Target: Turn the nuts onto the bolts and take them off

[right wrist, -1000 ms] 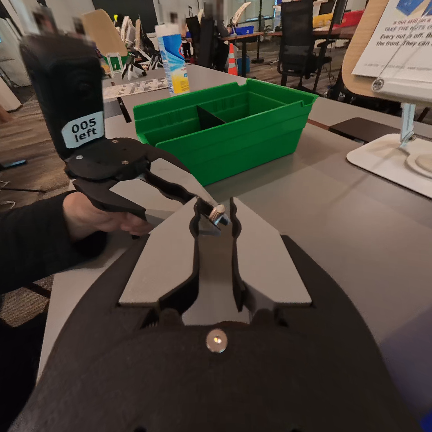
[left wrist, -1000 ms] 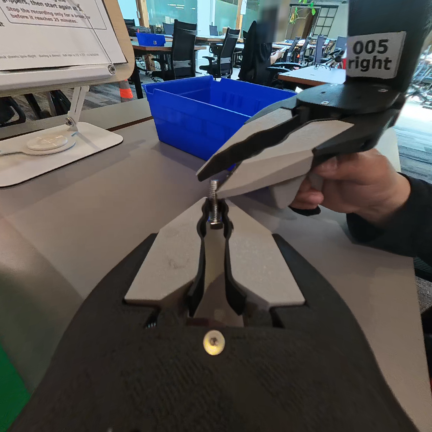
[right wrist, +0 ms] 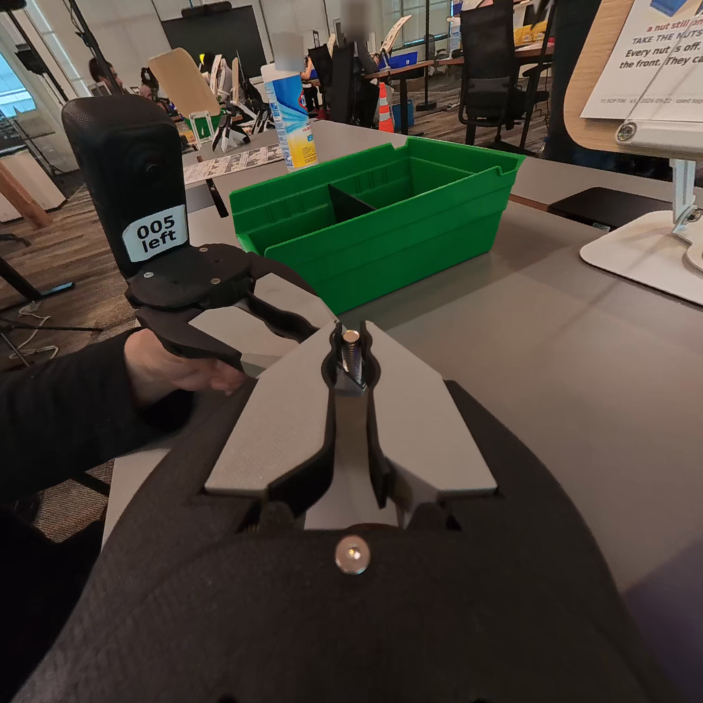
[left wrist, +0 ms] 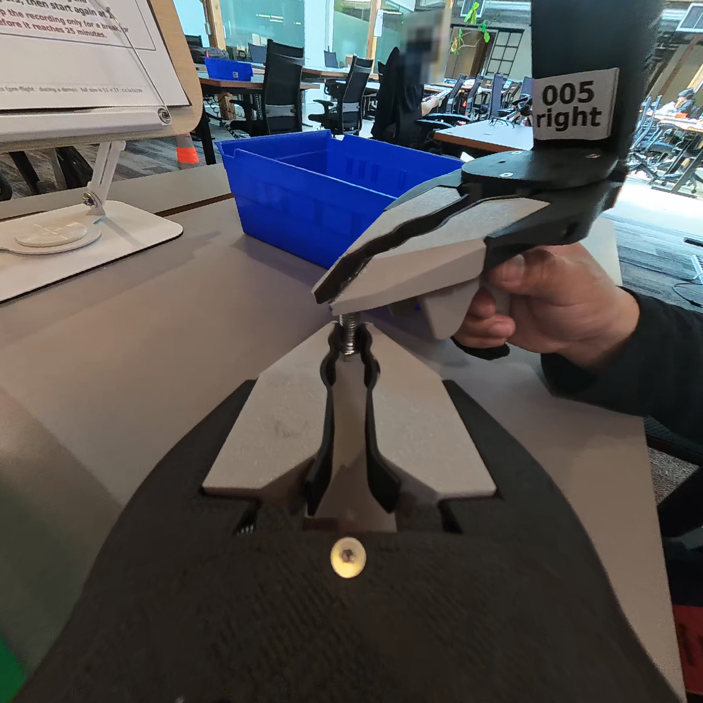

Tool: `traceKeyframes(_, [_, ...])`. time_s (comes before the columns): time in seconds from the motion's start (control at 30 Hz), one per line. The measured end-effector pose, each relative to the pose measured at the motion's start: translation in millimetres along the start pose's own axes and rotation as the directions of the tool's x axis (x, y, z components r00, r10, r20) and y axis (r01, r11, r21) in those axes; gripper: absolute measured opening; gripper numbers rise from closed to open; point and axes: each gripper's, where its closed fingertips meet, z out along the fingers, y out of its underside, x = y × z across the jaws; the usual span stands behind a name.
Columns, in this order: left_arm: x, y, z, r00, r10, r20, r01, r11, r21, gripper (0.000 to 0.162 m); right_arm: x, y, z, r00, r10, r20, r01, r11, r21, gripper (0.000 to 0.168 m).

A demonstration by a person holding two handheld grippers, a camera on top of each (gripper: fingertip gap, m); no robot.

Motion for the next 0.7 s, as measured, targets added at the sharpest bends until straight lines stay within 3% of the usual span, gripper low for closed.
traceKeyframes(0.2, [-2, -2, -1, 1.0, 0.003, 0.012, -0.003, 1.0, 0.008, 0.006, 3, -7, -6, 1.0, -0.009, -0.011, 0.009, 0.999, 0.041, 0.007])
traceKeyframes(0.33, [-16, -8, -8, 0.997, -0.046, 0.054, 0.043, 0.998, 0.055, 0.006, 29, -16, -22, 0.991, 0.018, -0.133, -0.005, 0.995, 0.098, 0.016])
traceKeyframes(0.4, [-18, -13, -12, 0.997, -0.068, 0.041, 0.064, 0.994, 0.093, 0.006, 45, -4, -22, 0.98, 0.037, -0.196, -0.031, 0.999, 0.033, 0.017])
traceKeyframes(0.53, [-16, -17, -16, 0.994, -0.109, -0.01, 0.109, 0.986, 0.125, 0.006, 69, 48, -18, 0.962, -0.002, -0.272, -0.074, 0.961, -0.268, 0.019])
traceKeyframes(0.7, [-16, -11, -14, 0.995, -0.101, -0.013, 0.102, 0.99, 0.096, 0.006, 100, 67, -31, 0.878, -0.18, -0.444, -0.014, 0.916, -0.4, 0.022])
